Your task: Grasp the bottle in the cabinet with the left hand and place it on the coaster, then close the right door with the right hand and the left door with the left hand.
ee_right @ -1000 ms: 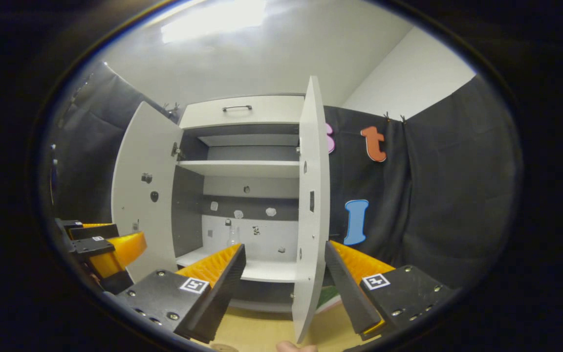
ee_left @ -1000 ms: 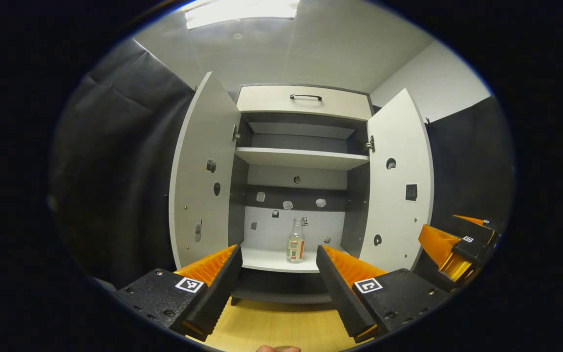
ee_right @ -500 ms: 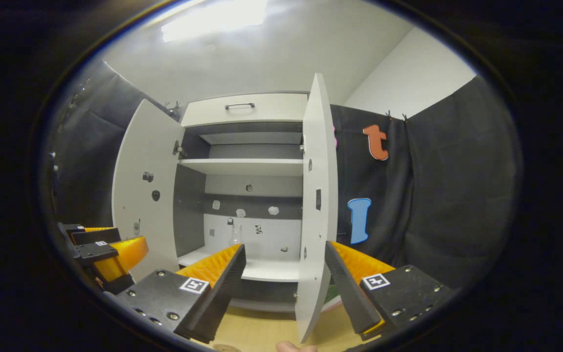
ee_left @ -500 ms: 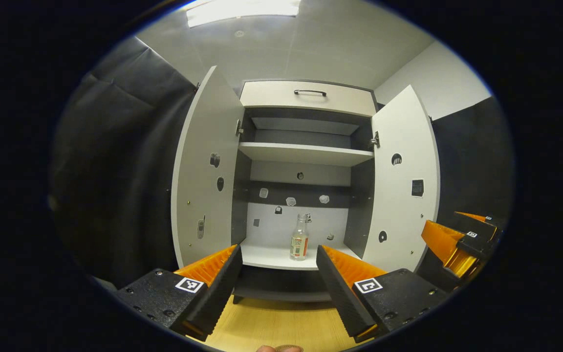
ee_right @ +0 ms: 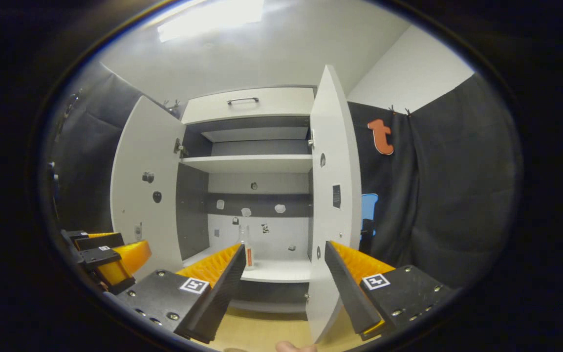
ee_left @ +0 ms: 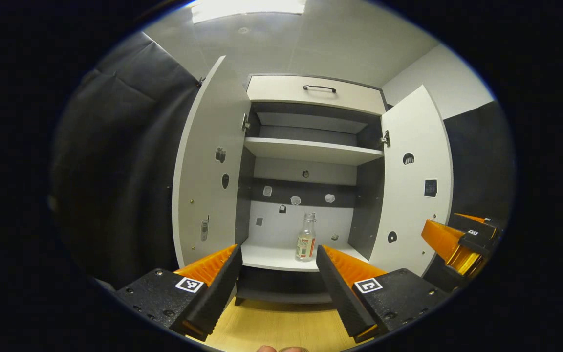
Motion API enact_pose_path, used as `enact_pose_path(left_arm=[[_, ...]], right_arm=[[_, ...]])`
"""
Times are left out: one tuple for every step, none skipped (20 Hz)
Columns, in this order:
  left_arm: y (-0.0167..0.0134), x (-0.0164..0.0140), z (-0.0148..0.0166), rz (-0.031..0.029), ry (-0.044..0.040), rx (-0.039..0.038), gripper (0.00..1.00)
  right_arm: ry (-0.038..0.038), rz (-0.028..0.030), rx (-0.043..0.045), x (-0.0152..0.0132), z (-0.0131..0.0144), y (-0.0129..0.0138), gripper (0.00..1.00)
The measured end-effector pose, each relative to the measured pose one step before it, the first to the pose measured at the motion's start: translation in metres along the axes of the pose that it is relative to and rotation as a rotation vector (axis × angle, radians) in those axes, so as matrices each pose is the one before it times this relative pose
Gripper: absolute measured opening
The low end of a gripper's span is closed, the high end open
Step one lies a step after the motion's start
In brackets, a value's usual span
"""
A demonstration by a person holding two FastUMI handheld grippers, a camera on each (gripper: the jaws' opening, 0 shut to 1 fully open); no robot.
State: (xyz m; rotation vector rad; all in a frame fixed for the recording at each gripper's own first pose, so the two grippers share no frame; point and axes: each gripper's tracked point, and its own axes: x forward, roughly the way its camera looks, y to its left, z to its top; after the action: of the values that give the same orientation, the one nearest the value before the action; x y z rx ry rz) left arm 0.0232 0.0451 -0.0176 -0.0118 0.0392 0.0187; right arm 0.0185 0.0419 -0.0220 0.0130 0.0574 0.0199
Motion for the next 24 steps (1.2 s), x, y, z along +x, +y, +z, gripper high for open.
enact_pose_path(left_arm=[[0.00013, 0.00574, -0.00004, -0.00859, -0.00078, 0.0065, 0.96], [0.00016, 0.00707, -0.00111, -0.00737, -0.0011, 0.00765, 0.96], [-0.00118, 0.00943, -0.00187, -0.01279, 0.00023, 0.00679, 0.96], [-0.00217, 0.01074, -0.0038, -0.01821, 0.00596, 0.00544, 0.96], [-0.003, 0.01275, -0.00339, -0.02099, 0.00654, 0.00489, 0.96], [-0.00477, 0.0141, -0.00286, -0.02495, 0.00581, 0.006, 0.96], [-0.00337, 0.01504, -0.00312, -0.01806, 0.00616, 0.00713, 0.96], [-0.00208, 0.01621, -0.00261, -0.01365, 0.00447, 0.00894, 0.96], [-0.00081, 0.01692, -0.00199, -0.00826, 0.0006, 0.00342, 0.96], [-0.00213, 0.01806, -0.00289, -0.00526, 0.0054, -0.00034, 0.96], [-0.00047, 0.01757, -0.00239, -0.00487, 0.00263, -0.00309, 0.96], [-0.00088, 0.01779, -0.00406, -0.0033, 0.00984, -0.00719, 0.96], [-0.00057, 0.01705, -0.00287, -0.00249, 0.00768, -0.0134, 0.96], [-0.00093, 0.01807, -0.00305, -0.00391, 0.00837, -0.00876, 0.96], [-0.00031, 0.01794, -0.00237, -0.00536, 0.00615, -0.00249, 0.96], [-0.00191, 0.01711, -0.00256, -0.00928, 0.01347, 0.00228, 0.96], [-0.00216, 0.01675, -0.00087, -0.00798, 0.00811, 0.00599, 0.96], [-0.00214, 0.01523, -0.00191, -0.00367, 0.00562, 0.00427, 0.96], [-0.00219, 0.01425, -0.00111, -0.00328, 0.00646, 0.00275, 0.96], [-0.00334, 0.01441, -0.00194, -0.00746, 0.00245, 0.0013, 0.96], [-0.00236, 0.01161, -0.00253, -0.004, 0.00534, 0.00437, 0.96], [-0.0012, 0.01113, -0.00258, 0.00124, 0.00417, 0.01091, 0.96], [0.0007, 0.01121, -0.00088, 0.00666, 0.0004, 0.01729, 0.96], [0.00208, 0.01044, -0.00267, 0.01001, 0.00403, 0.01412, 0.96]], right_arm=[[-0.00217, 0.00073, 0.00064, 0.00158, 0.00084, 0.00265, 0.98], [-0.0043, -0.00024, 0.00351, 0.00218, 0.00184, 0.00241, 0.93], [-0.0035, -0.00009, 0.00342, 0.00213, 0.00144, 0.00185, 0.93], [-0.00324, -0.00166, 0.00211, 0.00172, 0.00266, 0.00094, 0.93], [-0.00533, -0.0055, -0.00018, 0.00043, 0.00201, -0.00082, 0.93], [-0.00454, -0.00548, -0.00226, 0.00024, 0.00243, -0.0019, 0.98], [-0.00482, -0.00879, -0.00613, 0.00002, 0.00249, -0.00214, 0.98], [-0.00537, -0.01007, -0.00601, 0.00031, 0.00257, -0.00408, 0.98], [-0.00518, -0.01175, -0.00344, -0.00007, 0.00242, -0.00433, 0.98], [-0.00393, -0.01373, -0.00058, -0.00006, 0.00277, -0.00521, 0.98], [-0.00315, -0.01682, -0.00066, -0.0012, 0.00177, -0.00508, 0.98], [-0.00214, -0.02103, -0.00214, -0.00025, 0.00087, -0.00785, 0.98], [-0.00204, -0.02391, -0.00342, -0.00143, 0.00104, -0.00835, 0.98], [-0.00265, -0.02667, -0.00425, -0.00138, 0.00155, -0.01021, 0.98], [-0.00232, -0.02296, -0.00455, -0.00038, 0.00041, -0.00764, 0.98], [-0.0035, -0.02551, -0.00607, 0.00004, 0.00132, -0.00903, 0.98], [-0.00304, -0.02526, -0.00673, -0.001, 0.00097, -0.00872, 0.98], [-0.00275, -0.02423, -0.00482, 0.00007, 0.00178, -0.00897, 0.98], [-0.00206, -0.01666, -0.00199, -0.0008, 0.00039, -0.00566, 0.98], [-0.00142, -0.01812, -0.00057, 0.0001, 0.00081, -0.00668, 0.98], [-0.00151, -0.0183, -0.00088, 0.00043, 0.001, -0.00695, 0.98], [-0.00022, -0.01578, -0.00208, 0.00043, 0.00136, -0.00504, 0.98], [0.00059, -0.0132, -0.0038, 0.00021, -0.00006, -0.00473, 0.98], [0.00058, -0.01074, -0.00487, 0.00028, 0.00078, -0.00459, 0.98]])
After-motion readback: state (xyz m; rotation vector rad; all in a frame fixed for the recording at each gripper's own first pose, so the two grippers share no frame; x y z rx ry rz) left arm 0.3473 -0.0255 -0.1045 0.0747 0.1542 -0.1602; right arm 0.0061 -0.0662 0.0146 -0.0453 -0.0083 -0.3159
